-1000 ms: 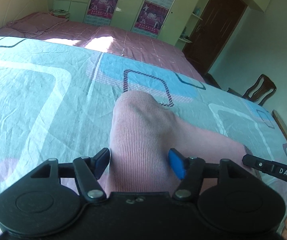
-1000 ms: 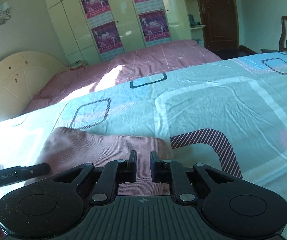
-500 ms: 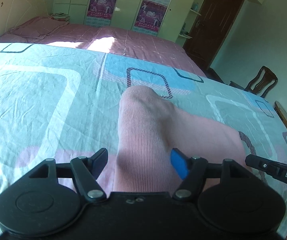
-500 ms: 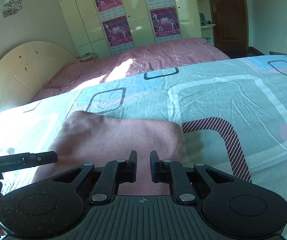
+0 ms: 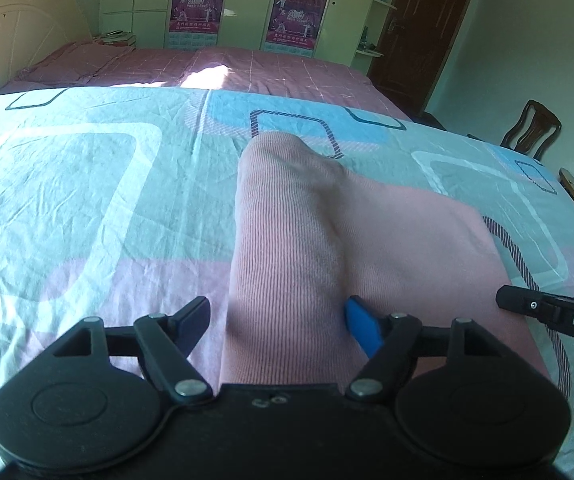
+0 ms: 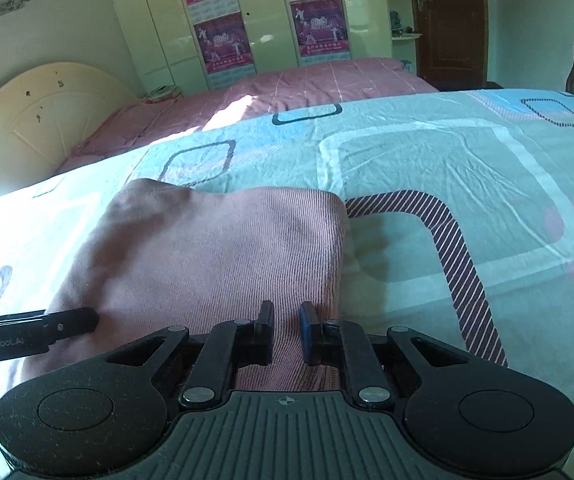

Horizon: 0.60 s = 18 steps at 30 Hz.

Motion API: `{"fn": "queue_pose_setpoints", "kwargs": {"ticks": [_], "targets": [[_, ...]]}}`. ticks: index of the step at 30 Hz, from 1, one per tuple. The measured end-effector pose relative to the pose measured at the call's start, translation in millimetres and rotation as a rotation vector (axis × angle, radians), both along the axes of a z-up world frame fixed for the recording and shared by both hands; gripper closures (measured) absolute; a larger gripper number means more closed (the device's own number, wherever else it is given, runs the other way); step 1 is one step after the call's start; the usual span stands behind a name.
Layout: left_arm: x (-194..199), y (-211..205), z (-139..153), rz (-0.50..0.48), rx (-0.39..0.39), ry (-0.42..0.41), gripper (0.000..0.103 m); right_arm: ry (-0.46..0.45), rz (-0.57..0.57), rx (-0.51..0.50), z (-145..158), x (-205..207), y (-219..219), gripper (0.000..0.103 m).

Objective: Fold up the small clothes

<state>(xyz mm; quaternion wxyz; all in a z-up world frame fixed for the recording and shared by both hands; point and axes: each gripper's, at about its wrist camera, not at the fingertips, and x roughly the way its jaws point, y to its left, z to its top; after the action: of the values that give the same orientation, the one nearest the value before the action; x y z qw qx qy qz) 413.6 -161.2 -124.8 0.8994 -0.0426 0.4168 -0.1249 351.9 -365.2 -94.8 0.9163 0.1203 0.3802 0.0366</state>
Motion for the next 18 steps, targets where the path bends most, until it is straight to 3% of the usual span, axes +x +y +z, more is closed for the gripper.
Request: {"fn": "queue_pose_setpoints", "kwargs": {"ticks": [9, 16, 18], "targets": [[-32, 3, 11, -0.039, -0.013, -0.009, 0.03, -0.024, 0.096, 0.006, 17, -46, 14, 0.09], [-52, 8, -6, -0.038, -0.026, 0.022, 0.027, 0.035, 0.132, -0.101, -10, -73, 18, 0.09], [-53, 5, -8, -0.035, -0.016, 0.016, 0.027, 0.048, 0.123, -0.084, -19, -76, 13, 0.09]]}}
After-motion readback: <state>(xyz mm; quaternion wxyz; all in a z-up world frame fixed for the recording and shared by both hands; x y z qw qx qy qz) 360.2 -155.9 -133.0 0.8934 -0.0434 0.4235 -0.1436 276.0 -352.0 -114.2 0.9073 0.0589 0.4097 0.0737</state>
